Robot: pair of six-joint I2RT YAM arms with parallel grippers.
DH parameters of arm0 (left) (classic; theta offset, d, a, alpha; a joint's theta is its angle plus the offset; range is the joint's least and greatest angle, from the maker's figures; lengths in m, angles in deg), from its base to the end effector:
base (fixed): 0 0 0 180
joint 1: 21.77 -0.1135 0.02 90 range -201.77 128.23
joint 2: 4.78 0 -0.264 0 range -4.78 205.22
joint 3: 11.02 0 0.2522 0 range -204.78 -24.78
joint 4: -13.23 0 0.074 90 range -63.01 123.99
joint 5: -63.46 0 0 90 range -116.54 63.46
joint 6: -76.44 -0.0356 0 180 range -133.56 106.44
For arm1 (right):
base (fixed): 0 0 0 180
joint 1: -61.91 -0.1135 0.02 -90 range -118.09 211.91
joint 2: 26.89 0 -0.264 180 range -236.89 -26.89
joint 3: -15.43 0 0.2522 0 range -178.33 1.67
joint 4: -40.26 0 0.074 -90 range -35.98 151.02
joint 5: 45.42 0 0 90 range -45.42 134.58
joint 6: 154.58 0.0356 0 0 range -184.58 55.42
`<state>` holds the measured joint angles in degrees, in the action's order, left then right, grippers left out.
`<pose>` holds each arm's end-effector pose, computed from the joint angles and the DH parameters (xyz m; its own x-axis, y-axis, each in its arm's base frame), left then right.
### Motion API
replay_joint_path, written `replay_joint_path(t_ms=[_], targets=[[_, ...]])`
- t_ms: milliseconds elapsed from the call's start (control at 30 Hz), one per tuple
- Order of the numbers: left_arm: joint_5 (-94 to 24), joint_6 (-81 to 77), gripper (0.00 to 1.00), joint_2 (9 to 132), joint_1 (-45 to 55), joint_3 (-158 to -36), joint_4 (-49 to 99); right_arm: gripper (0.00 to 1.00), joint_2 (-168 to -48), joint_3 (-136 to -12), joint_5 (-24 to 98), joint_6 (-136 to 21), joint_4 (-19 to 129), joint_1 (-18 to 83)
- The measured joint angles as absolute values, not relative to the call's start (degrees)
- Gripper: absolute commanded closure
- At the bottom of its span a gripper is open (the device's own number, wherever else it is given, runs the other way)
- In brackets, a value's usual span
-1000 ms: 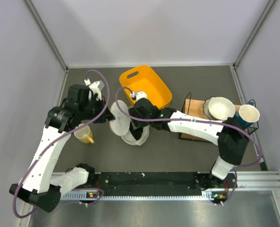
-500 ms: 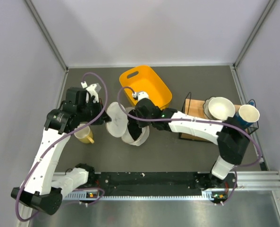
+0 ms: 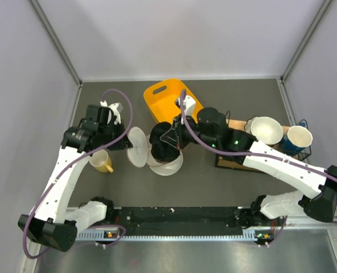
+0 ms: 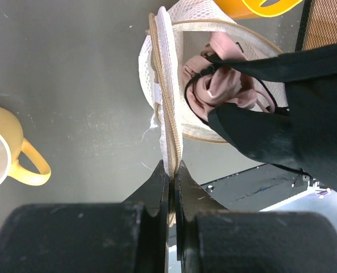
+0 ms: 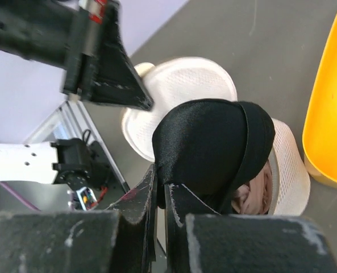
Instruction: Unzip the laundry bag and remove the bra
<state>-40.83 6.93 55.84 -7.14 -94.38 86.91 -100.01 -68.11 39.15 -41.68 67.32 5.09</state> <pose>0.1830 -0.0569 0.3568 -0.8421 -0.1307 -0.5232 0.1073 0.9102 -0.4001 0.1593 0.2498 0.3804 -0.4879 -0.0383 -0.8721 -0.7523 0.5252 0.3978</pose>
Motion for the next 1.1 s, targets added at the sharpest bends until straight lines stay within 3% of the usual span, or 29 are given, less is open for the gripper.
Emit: replay_joint_path(t_ms=[633, 1100], targets=[[-41.68, 6.84, 1.00, 56.65, -7.18, -90.84, 86.47, 1.00, -105.65, -91.80, 38.97, -41.49, 64.48, 16.94], [-43.03, 6.88, 1.00, 57.24, -7.18, -90.21, 85.36, 1.00, -108.03, -92.83, 32.94, -37.55, 62.06, 18.21]])
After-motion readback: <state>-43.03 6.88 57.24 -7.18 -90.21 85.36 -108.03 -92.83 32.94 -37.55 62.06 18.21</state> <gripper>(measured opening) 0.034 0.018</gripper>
